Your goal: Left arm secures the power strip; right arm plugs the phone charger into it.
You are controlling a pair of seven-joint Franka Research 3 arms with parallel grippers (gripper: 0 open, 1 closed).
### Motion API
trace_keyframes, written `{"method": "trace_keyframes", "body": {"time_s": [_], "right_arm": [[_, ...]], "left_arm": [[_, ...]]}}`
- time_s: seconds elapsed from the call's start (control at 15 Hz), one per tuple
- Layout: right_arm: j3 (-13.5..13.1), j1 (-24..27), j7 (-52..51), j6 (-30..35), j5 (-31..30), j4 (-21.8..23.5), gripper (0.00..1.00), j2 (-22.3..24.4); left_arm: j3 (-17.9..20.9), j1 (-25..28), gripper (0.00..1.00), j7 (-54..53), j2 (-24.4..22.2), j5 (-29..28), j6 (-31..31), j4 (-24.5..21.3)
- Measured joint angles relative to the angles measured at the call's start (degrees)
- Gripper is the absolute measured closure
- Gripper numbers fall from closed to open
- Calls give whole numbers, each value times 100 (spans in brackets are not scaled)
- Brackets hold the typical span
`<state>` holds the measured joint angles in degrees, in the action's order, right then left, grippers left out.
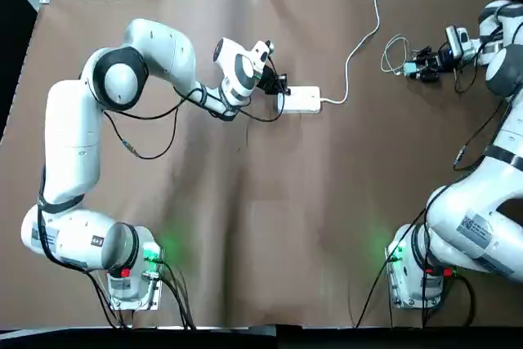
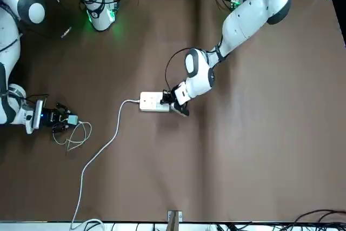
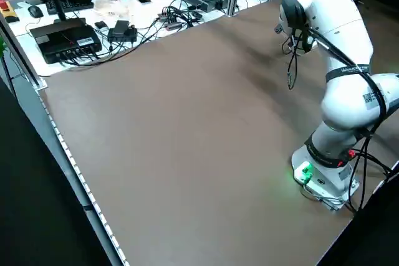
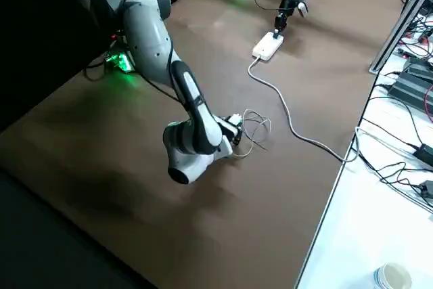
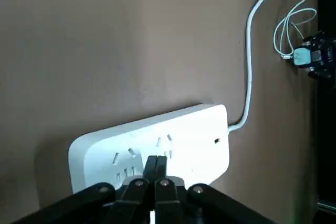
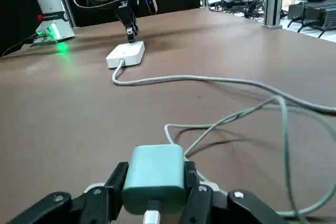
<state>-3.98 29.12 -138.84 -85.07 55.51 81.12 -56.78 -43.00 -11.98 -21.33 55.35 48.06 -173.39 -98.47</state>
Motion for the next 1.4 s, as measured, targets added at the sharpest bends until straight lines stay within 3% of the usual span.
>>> {"method": "trace_keyframes", "body": {"time_s": [0.4, 0.8, 1.4], "right_arm": [[-5, -247, 1664, 43, -623, -47, 52, 1022], [-11, -958, 3592, 0, -1394, -41, 52, 2187], [-15, -1920, 6010, -368, -2360, -28, 52, 3124]], "left_arm": [[11, 0, 99, -20, 15, 0, 0, 0], [8, 7, 99, -124, 38, 0, 1, 4], [4, 9, 99, -140, 48, 0, 1, 7]]}}
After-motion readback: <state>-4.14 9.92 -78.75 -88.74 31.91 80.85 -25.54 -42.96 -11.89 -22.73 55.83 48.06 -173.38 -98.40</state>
